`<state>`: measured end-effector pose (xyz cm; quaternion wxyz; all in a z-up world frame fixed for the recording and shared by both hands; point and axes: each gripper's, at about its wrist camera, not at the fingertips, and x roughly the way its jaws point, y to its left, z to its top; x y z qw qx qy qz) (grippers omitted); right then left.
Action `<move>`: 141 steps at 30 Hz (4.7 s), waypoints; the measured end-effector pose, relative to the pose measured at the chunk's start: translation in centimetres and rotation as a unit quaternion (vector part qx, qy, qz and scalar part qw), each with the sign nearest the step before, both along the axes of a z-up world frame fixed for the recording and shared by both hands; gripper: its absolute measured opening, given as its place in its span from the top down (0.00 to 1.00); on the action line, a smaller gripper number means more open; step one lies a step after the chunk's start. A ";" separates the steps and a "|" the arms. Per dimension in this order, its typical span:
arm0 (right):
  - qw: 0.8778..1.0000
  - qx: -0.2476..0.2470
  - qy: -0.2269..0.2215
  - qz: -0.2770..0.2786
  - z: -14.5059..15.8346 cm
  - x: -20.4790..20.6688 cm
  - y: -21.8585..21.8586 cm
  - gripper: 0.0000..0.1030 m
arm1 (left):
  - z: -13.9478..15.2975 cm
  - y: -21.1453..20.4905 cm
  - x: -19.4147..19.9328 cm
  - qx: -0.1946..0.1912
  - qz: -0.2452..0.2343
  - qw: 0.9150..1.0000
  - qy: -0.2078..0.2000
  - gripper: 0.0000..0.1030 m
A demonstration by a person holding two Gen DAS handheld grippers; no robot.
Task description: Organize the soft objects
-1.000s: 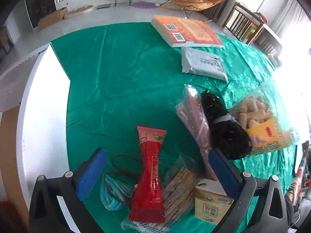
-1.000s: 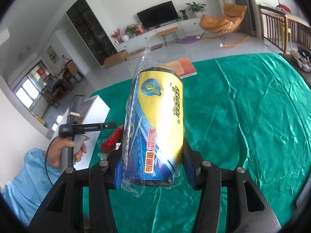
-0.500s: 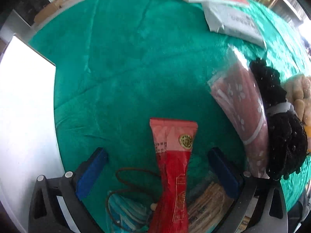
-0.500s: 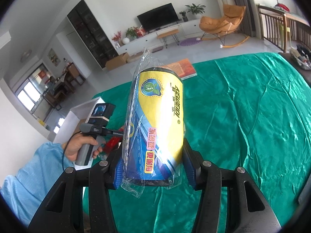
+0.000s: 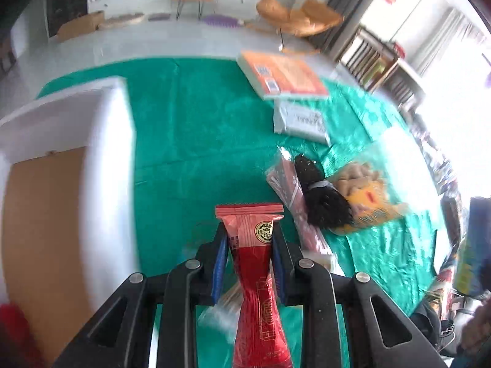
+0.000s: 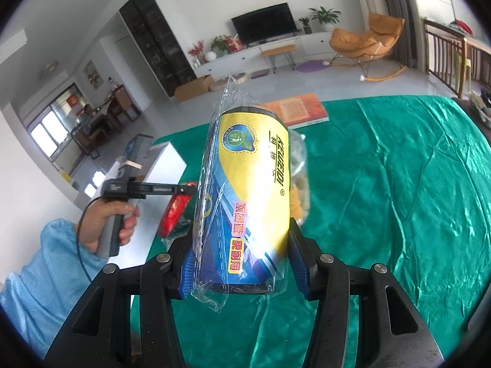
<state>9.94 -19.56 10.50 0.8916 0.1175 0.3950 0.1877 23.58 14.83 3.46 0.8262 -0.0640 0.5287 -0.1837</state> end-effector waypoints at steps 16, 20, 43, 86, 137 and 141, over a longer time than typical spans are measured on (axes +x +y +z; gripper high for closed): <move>0.965 0.118 0.067 0.226 -2.0 2.6 25.6 0.30 | 3.5 20.7 -15.1 0.134 0.262 0.953 -0.080 0.02; 0.983 0.054 0.022 0.173 -3.1 1.4 19.8 0.30 | 3.0 16.2 -15.3 0.091 0.214 0.968 -0.096 0.02; 0.930 -0.176 0.076 -0.313 -19.8 4.9 -12.9 0.17 | -12.9 -28.6 -11.4 0.111 -0.124 0.979 -0.117 0.00; 0.930 -0.171 0.080 -0.315 -20.0 4.5 -13.7 0.13 | -13.1 -29.6 -10.3 0.112 -0.105 0.981 -0.117 0.00; 0.930 -0.171 0.081 -0.315 -20.0 4.5 -13.7 0.13 | -13.1 -29.6 -10.3 0.111 -0.104 0.981 -0.117 0.00; 0.930 -0.171 0.081 -0.315 -20.0 4.5 -13.7 0.13 | -13.1 -29.6 -10.3 0.111 -0.104 0.981 -0.117 0.00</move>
